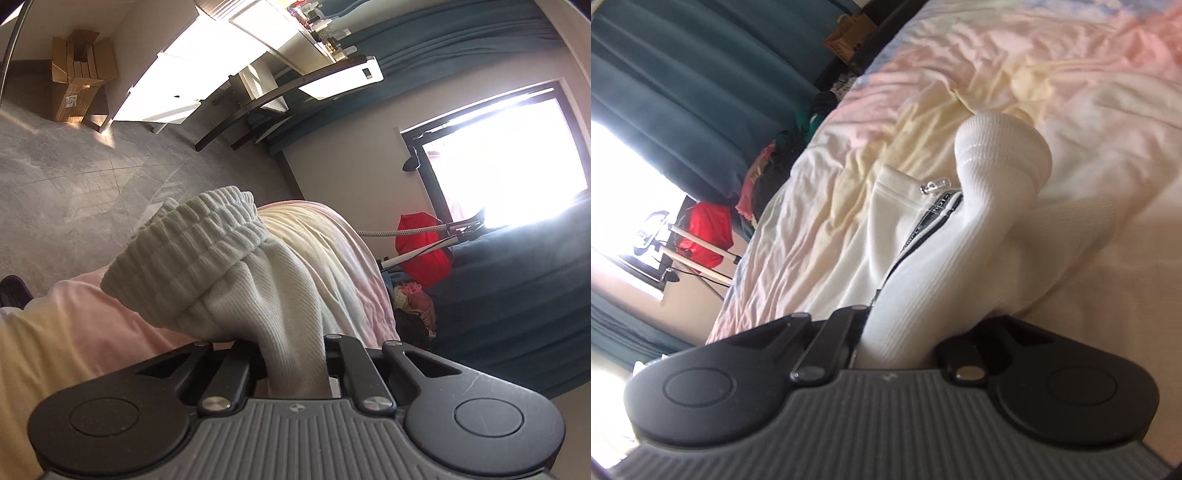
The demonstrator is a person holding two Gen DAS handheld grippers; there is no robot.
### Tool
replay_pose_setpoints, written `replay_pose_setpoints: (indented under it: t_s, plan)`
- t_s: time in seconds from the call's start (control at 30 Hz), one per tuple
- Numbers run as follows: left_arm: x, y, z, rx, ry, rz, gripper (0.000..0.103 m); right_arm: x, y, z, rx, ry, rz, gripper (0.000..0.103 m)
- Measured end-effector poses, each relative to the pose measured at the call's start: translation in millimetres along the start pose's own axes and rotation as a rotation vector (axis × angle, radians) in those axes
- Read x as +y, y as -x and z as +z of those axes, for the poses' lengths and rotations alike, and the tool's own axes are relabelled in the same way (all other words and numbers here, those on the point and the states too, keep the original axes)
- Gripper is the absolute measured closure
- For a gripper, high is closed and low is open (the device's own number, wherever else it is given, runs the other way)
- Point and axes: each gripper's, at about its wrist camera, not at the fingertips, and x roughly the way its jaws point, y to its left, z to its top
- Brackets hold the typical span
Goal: Fold clothes
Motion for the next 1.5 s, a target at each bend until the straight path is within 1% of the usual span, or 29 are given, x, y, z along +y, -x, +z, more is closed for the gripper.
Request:
replay_pose_setpoints:
  t_s: [0.07,0.13,0.2,0.23,0.27,0.3,0.33,0.37,0.4,0.43,0.5,0.53,0.57,0.6,0.67,0.73,0.8,0.83,0.9,0.93,1.0,1.07,1.13,1.17,1.2,1.23,1.3,1.4,1.5]
  plan:
    - [20,11,-12,0.025,-0.043,0.034,0.096,-7,6,-4,0.032,-0.002,-0.027,0.093]
    - [36,15,-22,0.039,-0.061,0.047,0.095,-10,7,-9,0.054,0.01,-0.049,0.092]
    - [42,17,-30,0.041,-0.089,0.056,0.093,-12,7,-16,0.065,0.019,-0.072,0.089]
    - [41,17,-34,0.046,-0.109,0.067,0.091,-14,7,-19,0.07,0.019,-0.081,0.089]
    - [37,17,-38,0.056,-0.132,0.085,0.087,-17,6,-21,0.09,0.003,-0.08,0.086]
    - [32,18,-42,0.067,-0.157,0.101,0.084,-21,7,-23,0.105,-0.021,-0.075,0.081]
    - [27,20,-45,0.081,-0.187,0.111,0.076,-25,9,-24,0.119,-0.045,-0.07,0.066]
    - [18,22,-50,0.094,-0.237,0.126,0.062,-27,12,-26,0.126,-0.073,-0.061,0.05]
    - [7,24,-56,0.106,-0.305,0.152,0.056,-30,16,-28,0.133,-0.102,-0.051,0.043]
    - [-5,26,-62,0.118,-0.372,0.178,0.048,-31,21,-28,0.13,-0.116,-0.031,0.039]
    - [-28,36,-78,0.12,-0.538,0.231,0.043,-32,41,-28,0.087,-0.146,-0.003,0.038]
    - [-40,42,-88,0.12,-0.627,0.243,0.039,-33,52,-28,0.058,-0.163,0.003,0.036]
    - [-51,47,-100,0.12,-0.709,0.245,0.038,-34,62,-28,0.03,-0.181,0.01,0.036]
    - [-61,53,-110,0.12,-0.773,0.232,0.037,-37,70,-28,0.014,-0.211,0.035,0.036]
    - [-82,60,-134,0.124,-0.881,0.183,0.036,-44,84,-28,-0.018,-0.273,0.086,0.036]
    - [-107,62,-162,0.133,-0.977,0.114,0.035,-48,91,-28,-0.014,-0.313,0.126,0.036]
    - [-132,64,-190,0.142,-1.071,0.043,0.031,-52,96,-30,-0.02,-0.333,0.114,0.036]
    - [-145,61,-206,0.152,-1.115,0.001,0.031,-53,101,-30,-0.039,-0.334,0.104,0.036]
    - [-165,45,-239,0.196,-1.173,-0.087,0.03,-56,110,-29,-0.077,-0.334,0.085,0.037]
    - [-172,35,-256,0.226,-1.196,-0.121,0.03,-56,113,-29,-0.087,-0.328,0.094,0.037]
    - [-184,10,-293,0.29,-1.253,-0.149,0.03,-53,111,-29,-0.057,-0.316,0.137,0.037]
    - [-192,-20,-327,0.357,-1.302,-0.133,0.029,-49,97,-33,0.04,-0.318,0.181,0.037]
    - [-194,-49,-354,0.391,-1.332,-0.109,0.03,-47,83,-39,0.137,-0.324,0.21,0.037]
    - [-194,-65,-366,0.394,-1.355,-0.089,0.032,-46,77,-44,0.186,-0.328,0.216,0.037]
    - [-195,-77,-375,0.391,-1.38,-0.066,0.033,-44,72,-48,0.219,-0.32,0.196,0.037]
    - [-193,-91,-383,0.387,-1.406,-0.045,0.034,-42,68,-52,0.252,-0.31,0.174,0.037]
    - [-189,-112,-393,0.38,-1.451,-0.022,0.036,-37,67,-55,0.269,-0.275,0.142,0.037]
    - [-181,-129,-397,0.364,-1.474,-0.007,0.038,-32,68,-60,0.296,-0.258,0.183,0.037]
    - [-174,-132,-390,0.355,-1.446,-0.025,0.038,-28,63,-72,0.358,-0.26,0.186,0.037]
